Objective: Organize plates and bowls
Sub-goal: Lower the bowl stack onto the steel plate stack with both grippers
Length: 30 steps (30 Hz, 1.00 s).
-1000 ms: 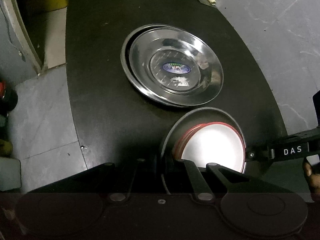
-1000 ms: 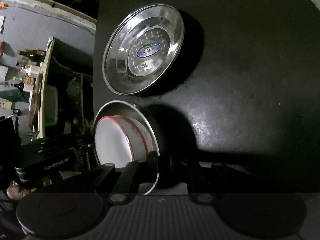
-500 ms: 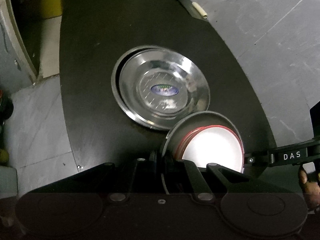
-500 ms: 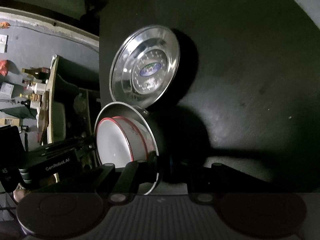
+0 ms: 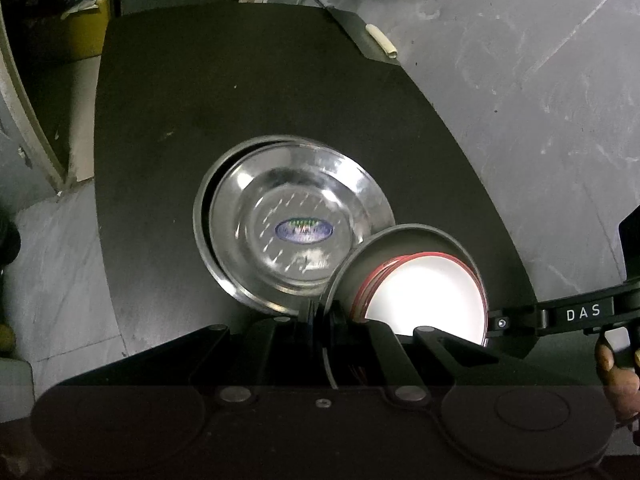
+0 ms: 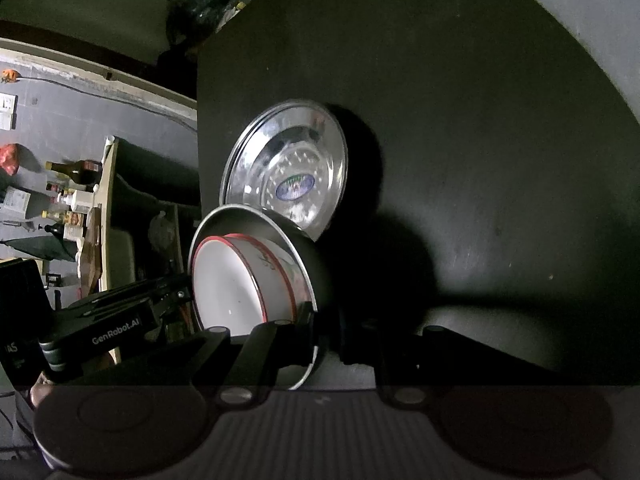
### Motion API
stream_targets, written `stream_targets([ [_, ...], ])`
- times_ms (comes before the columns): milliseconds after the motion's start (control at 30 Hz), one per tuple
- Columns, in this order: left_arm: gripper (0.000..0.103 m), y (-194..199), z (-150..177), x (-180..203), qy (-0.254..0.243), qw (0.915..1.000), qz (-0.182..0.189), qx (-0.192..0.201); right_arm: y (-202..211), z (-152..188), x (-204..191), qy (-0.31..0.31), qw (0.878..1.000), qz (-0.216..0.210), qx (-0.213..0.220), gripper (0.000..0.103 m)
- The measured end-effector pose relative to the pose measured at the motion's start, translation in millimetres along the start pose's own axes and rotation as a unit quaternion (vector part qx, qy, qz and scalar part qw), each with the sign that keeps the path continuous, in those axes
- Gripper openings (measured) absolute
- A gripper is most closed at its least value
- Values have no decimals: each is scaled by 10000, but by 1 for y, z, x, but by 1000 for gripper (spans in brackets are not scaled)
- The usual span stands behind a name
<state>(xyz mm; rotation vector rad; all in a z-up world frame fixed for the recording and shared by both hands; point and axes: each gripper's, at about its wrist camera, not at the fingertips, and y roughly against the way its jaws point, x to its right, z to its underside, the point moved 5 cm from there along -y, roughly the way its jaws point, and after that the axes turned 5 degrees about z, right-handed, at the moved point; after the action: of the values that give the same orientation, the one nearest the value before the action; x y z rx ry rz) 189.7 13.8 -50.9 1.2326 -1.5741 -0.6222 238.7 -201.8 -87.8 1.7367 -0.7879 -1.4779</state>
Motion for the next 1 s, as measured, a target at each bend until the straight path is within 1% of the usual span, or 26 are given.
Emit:
stream_targets([
  [333,5,-13,-32,-4,70,9999,-44,117,-3,-37,4,45,10000,30,71,13],
  [567,5,-21,-51,-14,192,9996,-129,180,-12,-63,1,87,9999,37,71,13],
  [800,5,-25,-62,-26,342,9990,-234,174,-25,-81,-3,148,9999,15,-38,13],
  [1000,5,-29,-65,-38,462,9983,-331,135,-38,-86,-7,211,9997,26,-151,14],
])
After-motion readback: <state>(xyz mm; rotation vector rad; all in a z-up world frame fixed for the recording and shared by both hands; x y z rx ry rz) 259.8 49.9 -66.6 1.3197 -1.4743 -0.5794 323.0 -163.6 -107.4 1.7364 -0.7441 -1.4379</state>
